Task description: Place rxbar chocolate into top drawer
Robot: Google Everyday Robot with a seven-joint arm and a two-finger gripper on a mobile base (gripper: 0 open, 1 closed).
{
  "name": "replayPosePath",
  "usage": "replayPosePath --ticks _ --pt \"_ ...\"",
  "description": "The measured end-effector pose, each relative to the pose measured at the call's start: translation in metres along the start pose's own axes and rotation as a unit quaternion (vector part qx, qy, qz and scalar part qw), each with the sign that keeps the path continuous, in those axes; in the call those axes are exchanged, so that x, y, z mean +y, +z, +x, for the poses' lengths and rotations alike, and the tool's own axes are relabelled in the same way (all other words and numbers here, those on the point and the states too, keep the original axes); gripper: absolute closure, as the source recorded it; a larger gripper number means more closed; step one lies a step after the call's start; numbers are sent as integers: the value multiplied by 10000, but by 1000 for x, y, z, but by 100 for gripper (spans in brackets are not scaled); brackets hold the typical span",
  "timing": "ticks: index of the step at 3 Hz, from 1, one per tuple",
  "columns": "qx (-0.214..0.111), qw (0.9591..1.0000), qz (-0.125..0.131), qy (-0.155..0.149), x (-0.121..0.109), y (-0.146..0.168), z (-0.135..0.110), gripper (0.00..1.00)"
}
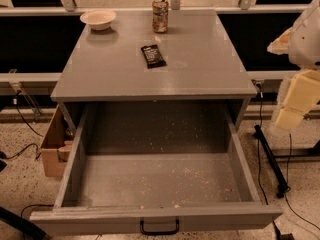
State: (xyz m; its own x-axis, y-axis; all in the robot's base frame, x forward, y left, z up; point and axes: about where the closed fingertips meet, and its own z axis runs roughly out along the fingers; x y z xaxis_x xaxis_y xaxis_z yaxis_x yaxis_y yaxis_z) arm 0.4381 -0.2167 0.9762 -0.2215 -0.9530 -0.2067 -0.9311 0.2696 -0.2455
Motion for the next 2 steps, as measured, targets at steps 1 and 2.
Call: replayPosePath --ticks 1,2 --pt "0 10000 0 0 0 0 0 0" --pt "-138 9998 72 142 -10 6 -6 0"
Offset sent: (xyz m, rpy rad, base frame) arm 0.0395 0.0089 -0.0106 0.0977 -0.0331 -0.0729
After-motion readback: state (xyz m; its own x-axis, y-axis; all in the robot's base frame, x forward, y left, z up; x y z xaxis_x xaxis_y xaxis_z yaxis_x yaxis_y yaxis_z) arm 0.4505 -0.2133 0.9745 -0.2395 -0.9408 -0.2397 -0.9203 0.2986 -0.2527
